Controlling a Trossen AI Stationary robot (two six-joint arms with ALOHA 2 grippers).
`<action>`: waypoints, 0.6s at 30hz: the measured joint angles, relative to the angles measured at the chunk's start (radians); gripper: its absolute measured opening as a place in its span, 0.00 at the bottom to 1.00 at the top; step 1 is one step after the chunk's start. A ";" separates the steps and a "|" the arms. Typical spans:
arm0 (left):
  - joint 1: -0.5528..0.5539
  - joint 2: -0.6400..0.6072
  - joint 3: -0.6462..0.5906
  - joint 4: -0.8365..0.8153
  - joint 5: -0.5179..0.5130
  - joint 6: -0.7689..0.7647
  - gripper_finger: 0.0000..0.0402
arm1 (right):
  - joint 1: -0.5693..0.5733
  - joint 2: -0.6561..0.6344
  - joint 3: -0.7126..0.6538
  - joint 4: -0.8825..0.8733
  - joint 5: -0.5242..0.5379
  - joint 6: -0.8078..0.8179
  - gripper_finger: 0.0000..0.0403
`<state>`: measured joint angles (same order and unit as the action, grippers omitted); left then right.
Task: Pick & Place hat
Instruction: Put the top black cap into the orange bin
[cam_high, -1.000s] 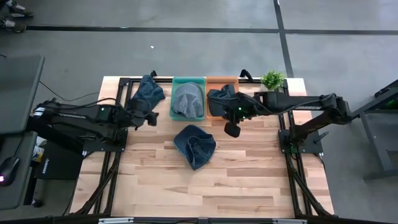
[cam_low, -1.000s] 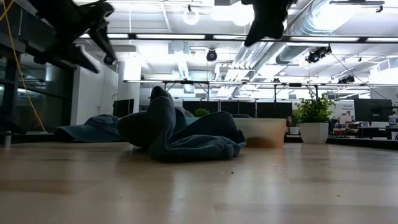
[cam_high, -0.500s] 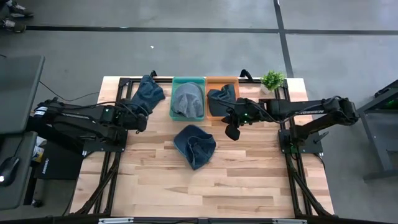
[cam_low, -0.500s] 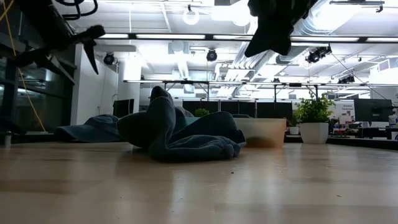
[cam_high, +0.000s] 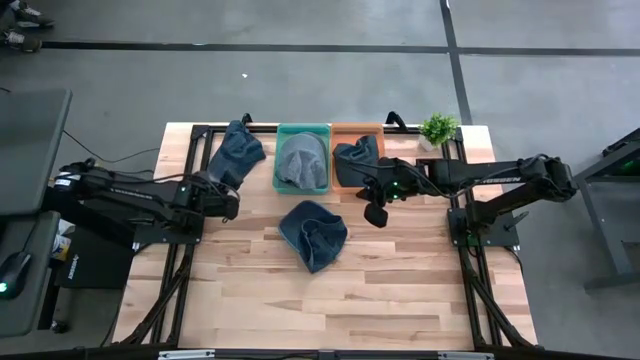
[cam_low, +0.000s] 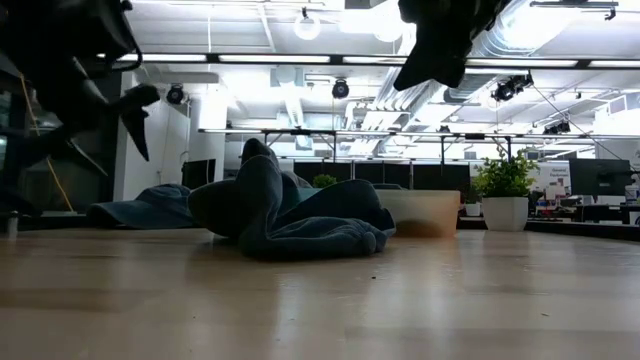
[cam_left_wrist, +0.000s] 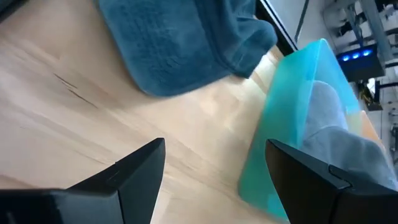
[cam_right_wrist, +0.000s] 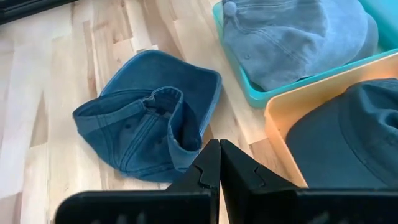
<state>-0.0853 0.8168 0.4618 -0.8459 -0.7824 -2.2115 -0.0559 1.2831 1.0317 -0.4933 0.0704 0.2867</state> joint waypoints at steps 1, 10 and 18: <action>0.000 -0.005 -0.014 0.005 -0.003 -0.005 0.68 | 0.000 0.000 0.000 0.000 -0.004 -0.004 0.00; 0.000 0.010 -0.087 -0.003 -0.012 -0.124 0.68 | 0.000 0.000 0.002 0.001 -0.024 -0.042 0.00; 0.014 0.048 -0.118 -0.043 -0.013 -0.130 0.68 | 0.000 0.000 0.002 0.010 -0.038 -0.052 0.00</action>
<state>-0.0715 0.8650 0.3440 -0.8886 -0.7954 -2.3416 -0.0563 1.2831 1.0332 -0.4833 0.0328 0.2344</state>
